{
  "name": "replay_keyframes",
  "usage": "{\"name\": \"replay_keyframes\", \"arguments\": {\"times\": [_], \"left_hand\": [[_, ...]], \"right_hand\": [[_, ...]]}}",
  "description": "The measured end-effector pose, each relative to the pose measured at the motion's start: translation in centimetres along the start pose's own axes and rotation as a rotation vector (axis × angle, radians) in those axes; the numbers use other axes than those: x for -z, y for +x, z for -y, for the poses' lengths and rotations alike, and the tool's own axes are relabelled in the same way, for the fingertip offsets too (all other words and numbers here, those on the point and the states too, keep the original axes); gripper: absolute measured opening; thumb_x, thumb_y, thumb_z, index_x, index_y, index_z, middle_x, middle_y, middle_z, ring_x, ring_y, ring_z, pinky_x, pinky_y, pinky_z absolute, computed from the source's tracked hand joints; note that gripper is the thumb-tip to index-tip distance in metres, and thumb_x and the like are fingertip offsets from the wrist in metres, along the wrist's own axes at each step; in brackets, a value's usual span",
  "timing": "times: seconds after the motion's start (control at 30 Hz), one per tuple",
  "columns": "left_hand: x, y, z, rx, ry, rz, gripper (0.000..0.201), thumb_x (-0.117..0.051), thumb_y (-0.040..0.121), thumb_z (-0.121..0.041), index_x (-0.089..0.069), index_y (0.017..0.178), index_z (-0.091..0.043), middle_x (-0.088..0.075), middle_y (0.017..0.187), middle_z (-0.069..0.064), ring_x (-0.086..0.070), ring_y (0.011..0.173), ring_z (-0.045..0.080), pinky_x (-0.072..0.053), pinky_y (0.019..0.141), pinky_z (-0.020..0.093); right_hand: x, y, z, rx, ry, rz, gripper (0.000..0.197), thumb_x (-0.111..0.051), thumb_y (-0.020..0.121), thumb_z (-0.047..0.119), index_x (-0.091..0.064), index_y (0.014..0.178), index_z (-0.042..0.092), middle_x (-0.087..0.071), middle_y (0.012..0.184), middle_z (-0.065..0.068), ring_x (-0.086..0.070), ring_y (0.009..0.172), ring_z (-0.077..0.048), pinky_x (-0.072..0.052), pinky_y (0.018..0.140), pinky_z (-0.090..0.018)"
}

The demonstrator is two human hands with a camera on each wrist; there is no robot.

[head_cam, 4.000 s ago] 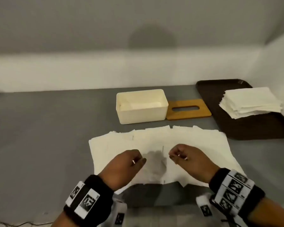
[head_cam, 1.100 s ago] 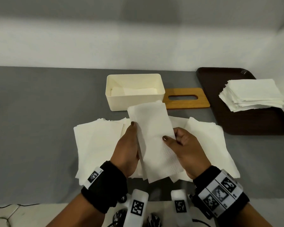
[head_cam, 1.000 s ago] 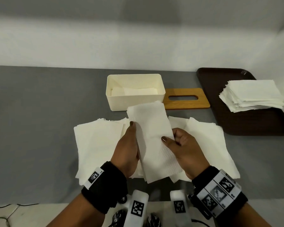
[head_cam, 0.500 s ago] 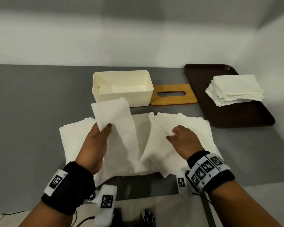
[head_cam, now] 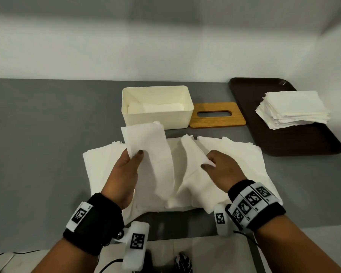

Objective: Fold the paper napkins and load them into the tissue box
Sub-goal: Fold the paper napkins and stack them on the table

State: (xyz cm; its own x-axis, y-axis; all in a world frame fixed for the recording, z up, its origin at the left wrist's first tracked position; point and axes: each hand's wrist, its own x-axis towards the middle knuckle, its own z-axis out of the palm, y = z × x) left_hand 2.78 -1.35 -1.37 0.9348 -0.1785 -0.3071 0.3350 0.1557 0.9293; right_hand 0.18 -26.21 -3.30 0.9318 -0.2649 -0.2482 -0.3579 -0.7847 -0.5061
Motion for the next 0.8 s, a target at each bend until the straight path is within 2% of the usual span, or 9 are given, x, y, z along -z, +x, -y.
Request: {"name": "replay_keyframes", "arguments": {"times": [0.1, 0.2, 0.27, 0.37, 0.47, 0.6, 0.67, 0.7, 0.8], "left_hand": [[-0.1, 0.0, -0.5, 0.012, 0.002, -0.015, 0.024, -0.043, 0.104, -0.027, -0.064, 0.114, -0.027, -0.073, 0.110, -0.006, -0.065, 0.109, 0.013, -0.047, 0.096, 0.033], [-0.2, 0.2, -1.0, -0.019, 0.035, -0.053, 0.016, -0.044, 0.102, -0.036, -0.060, 0.102, -0.033, -0.066, 0.105, -0.009, -0.060, 0.105, 0.015, -0.046, 0.099, 0.038], [-0.7, 0.3, -1.4, -0.026, 0.020, -0.050, 0.018, -0.043, 0.102, -0.040, -0.058, 0.098, -0.032, -0.063, 0.101, -0.009, -0.060, 0.098, 0.013, -0.047, 0.096, 0.038], [-1.2, 0.3, -1.6, 0.001, -0.030, -0.022, 0.028, -0.041, 0.100, -0.048, -0.060, 0.106, -0.029, -0.065, 0.106, -0.007, -0.063, 0.098, 0.011, -0.047, 0.094, 0.035], [-1.5, 0.0, -1.5, 0.037, -0.113, 0.030, 0.042, -0.035, 0.102, -0.049, -0.061, 0.123, -0.025, -0.070, 0.122, -0.005, -0.066, 0.111, 0.011, -0.049, 0.096, 0.034], [-1.9, -0.5, -1.7, 0.000, -0.055, 0.045, 0.045, -0.027, 0.102, -0.050, -0.054, 0.128, -0.026, -0.065, 0.121, -0.010, -0.066, 0.101, 0.005, -0.051, 0.073, 0.007], [-2.0, -0.4, -1.3, -0.036, 0.004, 0.037, 0.044, -0.031, 0.102, -0.050, -0.050, 0.134, -0.027, -0.061, 0.131, -0.005, -0.062, 0.111, 0.011, -0.050, 0.085, 0.012], [-2.2, -0.5, -1.1, -0.050, 0.000, 0.038, 0.037, -0.036, 0.102, -0.047, -0.053, 0.128, -0.027, -0.063, 0.131, -0.004, -0.064, 0.110, 0.010, -0.051, 0.087, 0.016], [-2.0, -0.6, -0.8, -0.061, -0.043, 0.074, 0.028, -0.042, 0.103, -0.033, -0.057, 0.126, -0.027, -0.073, 0.112, -0.010, -0.070, 0.098, 0.005, -0.054, 0.070, 0.011]], "right_hand": [[1.7, -0.9, 0.4, 0.091, 0.125, -0.129, 0.007, -0.057, 0.094, 0.024, -0.052, 0.090, 0.023, -0.054, 0.082, 0.012, -0.053, 0.085, -0.016, -0.034, 0.076, -0.027], [3.6, -2.1, 2.2, 0.154, 0.407, -0.268, 0.005, -0.060, 0.094, 0.024, -0.060, 0.097, 0.020, -0.065, 0.092, 0.009, -0.061, 0.088, -0.012, -0.043, 0.078, -0.026], [3.9, -2.9, 3.7, 0.195, 0.696, -0.242, 0.005, -0.062, 0.093, 0.021, -0.064, 0.098, 0.020, -0.072, 0.096, 0.006, -0.067, 0.093, -0.013, -0.051, 0.083, -0.028], [2.4, -3.4, 5.8, 0.188, 0.866, -0.138, 0.004, -0.064, 0.091, 0.019, -0.065, 0.095, 0.021, -0.075, 0.098, 0.000, -0.070, 0.095, -0.018, -0.054, 0.085, -0.035], [0.1, -3.4, 6.8, 0.145, 0.854, -0.102, 0.001, -0.064, 0.091, 0.016, -0.064, 0.091, 0.016, -0.074, 0.094, -0.001, -0.069, 0.091, -0.018, -0.055, 0.085, -0.037], [-1.7, -3.6, 7.1, 0.122, 0.808, -0.101, 0.004, -0.063, 0.092, 0.016, -0.065, 0.094, 0.013, -0.074, 0.094, -0.001, -0.070, 0.090, -0.017, -0.057, 0.086, -0.038], [-2.1, -3.7, 7.1, 0.125, 0.784, -0.093, 0.006, -0.063, 0.092, 0.018, -0.064, 0.095, 0.013, -0.074, 0.093, -0.001, -0.070, 0.088, -0.017, -0.057, 0.084, -0.036], [-2.1, -3.8, 7.3, 0.135, 0.757, -0.093, 0.007, -0.064, 0.092, 0.020, -0.064, 0.096, 0.014, -0.073, 0.093, -0.001, -0.069, 0.088, -0.017, -0.057, 0.082, -0.034], [-2.0, -3.6, 7.3, 0.136, 0.654, -0.157, 0.016, -0.063, 0.092, 0.030, -0.059, 0.105, 0.022, -0.065, 0.104, 0.008, -0.062, 0.093, -0.010, -0.050, 0.080, -0.023]]}}
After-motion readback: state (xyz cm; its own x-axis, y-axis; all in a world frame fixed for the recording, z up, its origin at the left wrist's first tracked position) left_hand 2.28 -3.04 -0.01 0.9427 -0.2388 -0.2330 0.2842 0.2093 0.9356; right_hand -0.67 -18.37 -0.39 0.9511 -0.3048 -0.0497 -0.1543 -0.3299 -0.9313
